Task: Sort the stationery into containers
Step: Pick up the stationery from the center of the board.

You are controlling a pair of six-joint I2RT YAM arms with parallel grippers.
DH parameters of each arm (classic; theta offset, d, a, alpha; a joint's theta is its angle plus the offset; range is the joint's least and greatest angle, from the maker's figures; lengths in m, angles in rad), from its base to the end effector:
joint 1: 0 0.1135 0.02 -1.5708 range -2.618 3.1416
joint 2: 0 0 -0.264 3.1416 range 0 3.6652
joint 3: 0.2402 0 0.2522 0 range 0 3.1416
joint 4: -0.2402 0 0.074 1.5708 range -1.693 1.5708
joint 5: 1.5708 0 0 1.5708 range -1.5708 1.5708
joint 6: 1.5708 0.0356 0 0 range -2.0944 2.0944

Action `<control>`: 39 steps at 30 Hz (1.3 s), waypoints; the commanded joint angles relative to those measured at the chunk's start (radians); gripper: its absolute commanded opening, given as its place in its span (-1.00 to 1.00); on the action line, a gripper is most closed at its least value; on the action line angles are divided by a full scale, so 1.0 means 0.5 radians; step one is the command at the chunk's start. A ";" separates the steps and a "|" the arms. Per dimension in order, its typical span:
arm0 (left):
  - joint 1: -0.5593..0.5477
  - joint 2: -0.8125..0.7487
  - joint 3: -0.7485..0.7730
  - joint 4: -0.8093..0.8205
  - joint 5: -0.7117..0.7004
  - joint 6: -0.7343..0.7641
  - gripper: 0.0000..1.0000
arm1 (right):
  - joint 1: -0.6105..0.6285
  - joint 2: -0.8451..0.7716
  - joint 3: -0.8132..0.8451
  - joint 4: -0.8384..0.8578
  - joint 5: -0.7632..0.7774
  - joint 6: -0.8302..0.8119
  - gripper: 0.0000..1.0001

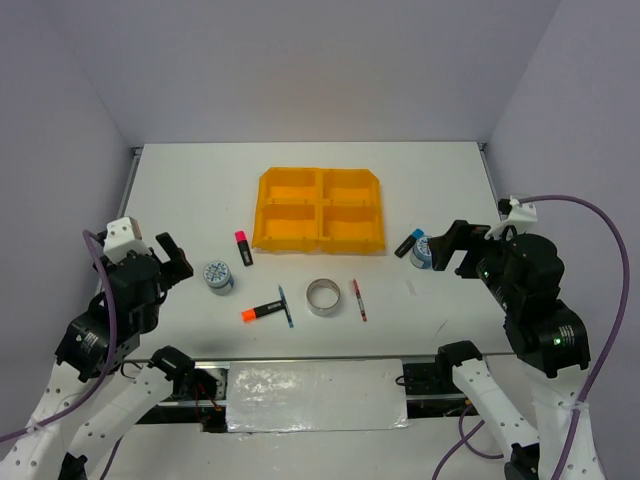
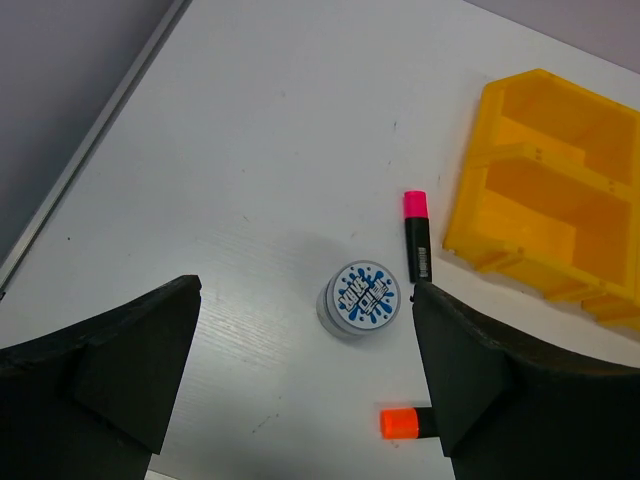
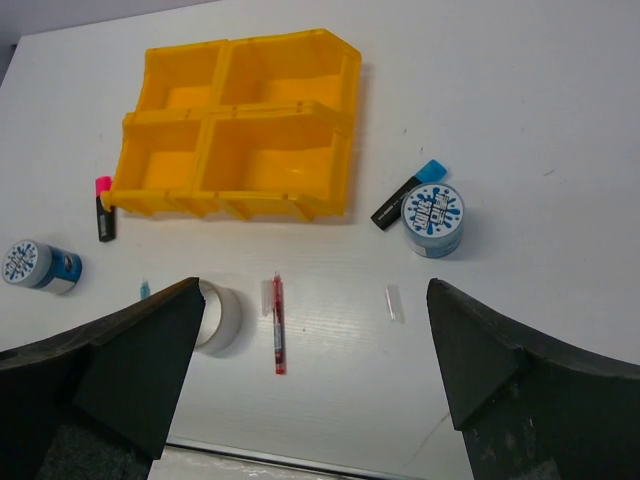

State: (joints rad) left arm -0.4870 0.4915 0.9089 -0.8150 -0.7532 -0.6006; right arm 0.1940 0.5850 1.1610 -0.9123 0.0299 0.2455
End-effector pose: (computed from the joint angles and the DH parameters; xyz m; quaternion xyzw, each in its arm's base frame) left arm 0.0812 -0.0155 0.3535 -0.2472 0.7617 -0.0042 0.5990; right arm 0.0749 0.0136 0.4069 0.0296 0.8149 0.1143 0.5675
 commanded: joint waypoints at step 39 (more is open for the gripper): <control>0.041 0.121 -0.044 0.139 0.117 0.091 0.99 | 1.407 1.652 -0.138 0.653 0.526 0.408 0.06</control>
State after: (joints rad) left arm -0.4694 0.5472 0.8917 -0.7837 -0.6994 -0.5751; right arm 0.8940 1.3201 1.0657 -0.6621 0.2607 0.4843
